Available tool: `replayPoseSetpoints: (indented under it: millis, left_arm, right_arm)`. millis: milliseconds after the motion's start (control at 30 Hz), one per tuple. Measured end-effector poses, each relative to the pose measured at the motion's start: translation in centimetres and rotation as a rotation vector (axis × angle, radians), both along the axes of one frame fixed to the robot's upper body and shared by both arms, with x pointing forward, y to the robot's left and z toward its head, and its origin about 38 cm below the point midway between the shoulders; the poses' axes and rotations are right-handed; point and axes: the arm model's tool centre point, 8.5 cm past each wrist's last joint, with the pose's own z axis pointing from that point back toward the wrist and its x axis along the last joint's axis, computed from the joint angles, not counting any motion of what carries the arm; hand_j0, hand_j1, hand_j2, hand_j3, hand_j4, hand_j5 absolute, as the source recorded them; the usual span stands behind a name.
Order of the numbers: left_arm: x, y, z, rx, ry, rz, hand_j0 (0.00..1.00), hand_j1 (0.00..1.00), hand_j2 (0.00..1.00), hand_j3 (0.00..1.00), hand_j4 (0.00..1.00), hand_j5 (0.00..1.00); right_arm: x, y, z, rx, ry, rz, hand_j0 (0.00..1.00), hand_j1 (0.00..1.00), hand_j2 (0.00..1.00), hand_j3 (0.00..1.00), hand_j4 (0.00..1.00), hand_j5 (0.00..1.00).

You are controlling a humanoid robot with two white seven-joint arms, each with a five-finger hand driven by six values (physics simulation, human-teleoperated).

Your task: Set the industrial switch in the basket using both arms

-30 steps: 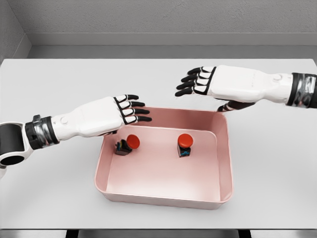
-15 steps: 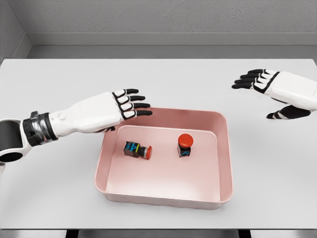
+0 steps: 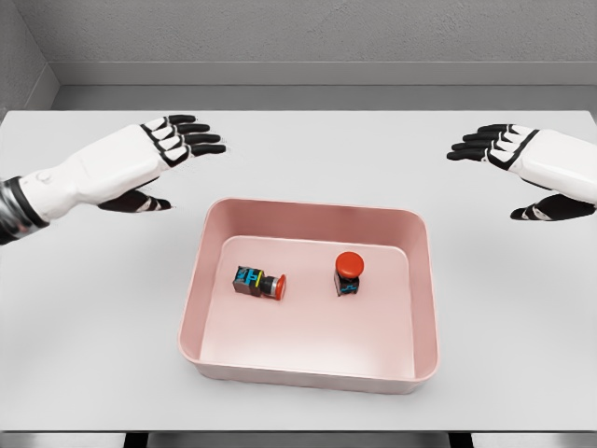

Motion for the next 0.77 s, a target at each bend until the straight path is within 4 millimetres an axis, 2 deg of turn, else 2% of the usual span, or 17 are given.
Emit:
replayPoseSetpoints:
  millis: [100, 133, 200, 233, 300, 533, 767]
  left_arm:
    - [0.6, 2.8, 0.2, -0.02, 0.038, 0.065, 1.0, 1.0, 1.0, 1.0, 1.0, 1.0]
    - [0.7, 3.7, -0.3, -0.027, 0.063, 0.091, 1.0, 1.0, 1.0, 1.0, 1.0, 1.0]
    - [0.0, 5.5, -2.6, -0.026, 0.133, 0.137, 1.0, 1.0, 1.0, 1.0, 1.0, 1.0]
    - [-0.2, 6.3, -2.9, -0.024, 0.146, 0.155, 1.0, 1.0, 1.0, 1.0, 1.0, 1.0]
    - [-0.1, 7.3, -2.3, -0.019, 0.141, 0.179, 1.0, 1.0, 1.0, 1.0, 1.0, 1.0]
    - [0.1, 8.9, -2.3, -0.001, 0.145, 0.221, 1.0, 1.0, 1.0, 1.0, 1.0, 1.0]
    - [0.3, 9.4, -2.4, 0.003, 0.15, 0.236, 1.0, 1.0, 1.0, 1.0, 1.0, 1.0]
  right_arm:
    - [0.0, 0.1, 0.0, 0.0, 0.0, 0.002, 1.0, 1.0, 1.0, 1.0, 1.0, 1.0]
    - [0.0, 0.1, 0.0, 0.0, 0.0, 0.002, 1.0, 1.0, 1.0, 1.0, 1.0, 1.0]
    - [-0.1, 0.3, 0.0, -0.001, -0.002, 0.008, 1.0, 1.0, 1.0, 1.0, 1.0, 1.0]
    - [-0.1, 0.3, 0.0, -0.001, -0.003, 0.01, 1.0, 1.0, 1.0, 1.0, 1.0, 1.0]
    - [-0.2, 0.4, 0.1, -0.001, -0.004, 0.013, 1.0, 1.0, 1.0, 1.0, 1.0, 1.0]
    - [-0.2, 0.5, 0.1, -0.002, -0.006, 0.016, 1.0, 1.0, 1.0, 1.0, 1.0, 1.0]
    - [-0.2, 0.5, 0.1, -0.002, -0.007, 0.017, 1.0, 1.0, 1.0, 1.0, 1.0, 1.0]
